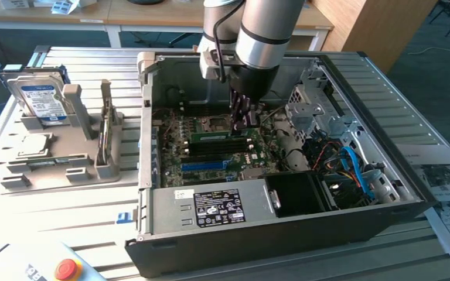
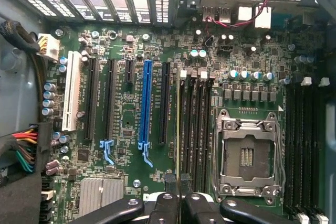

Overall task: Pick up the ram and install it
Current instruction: 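Insert the ram into the slot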

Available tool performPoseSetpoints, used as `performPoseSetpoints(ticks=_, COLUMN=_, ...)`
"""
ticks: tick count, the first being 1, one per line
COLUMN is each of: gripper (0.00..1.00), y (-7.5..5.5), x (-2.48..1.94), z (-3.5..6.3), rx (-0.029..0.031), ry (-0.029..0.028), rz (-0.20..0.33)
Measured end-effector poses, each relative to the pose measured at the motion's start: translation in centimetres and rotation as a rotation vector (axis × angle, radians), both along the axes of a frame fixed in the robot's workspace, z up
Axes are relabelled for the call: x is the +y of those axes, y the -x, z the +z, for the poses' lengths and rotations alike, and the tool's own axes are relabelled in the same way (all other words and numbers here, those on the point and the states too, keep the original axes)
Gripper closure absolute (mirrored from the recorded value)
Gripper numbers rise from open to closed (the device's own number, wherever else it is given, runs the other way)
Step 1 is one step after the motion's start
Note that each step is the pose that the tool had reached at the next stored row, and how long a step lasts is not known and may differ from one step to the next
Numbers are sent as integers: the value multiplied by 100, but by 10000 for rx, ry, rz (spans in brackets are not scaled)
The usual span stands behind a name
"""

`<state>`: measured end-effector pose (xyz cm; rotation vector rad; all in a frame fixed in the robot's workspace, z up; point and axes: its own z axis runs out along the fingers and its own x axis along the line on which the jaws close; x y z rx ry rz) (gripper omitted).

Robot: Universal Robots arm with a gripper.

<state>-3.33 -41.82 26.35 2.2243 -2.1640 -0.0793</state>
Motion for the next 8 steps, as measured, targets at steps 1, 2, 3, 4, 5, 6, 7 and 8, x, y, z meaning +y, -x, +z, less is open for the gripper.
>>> performPoseSetpoints(ticks=1, gripper=88, y=0, x=0, z=-1, rx=-1, ry=1, rz=-78)
performPoseSetpoints(ticks=2, gripper=88, y=0, x=0, z=-3, rx=0, ry=0, rz=-184)
performPoseSetpoints(ticks=3, gripper=88, y=0, x=0, z=-5, rx=0, ry=0, rz=-282)
performPoseSetpoints(ticks=4, gripper=88, y=0, x=0, z=-7, rx=-1, ry=-1, rz=-379)
performPoseSetpoints(ticks=5, gripper=88, y=0, x=0, z=-7, rx=0, ry=0, rz=-429)
performPoseSetpoints(ticks=6, gripper=88, y=0, x=0, z=-7, rx=0, ry=0, rz=-428)
performPoseSetpoints(ticks=7, gripper=88, y=0, x=0, z=-8, rx=0, ry=-2, rz=-429)
performPoseSetpoints(ticks=8, gripper=88, y=0, x=0, z=-8, rx=-1, ry=-2, rz=-428)
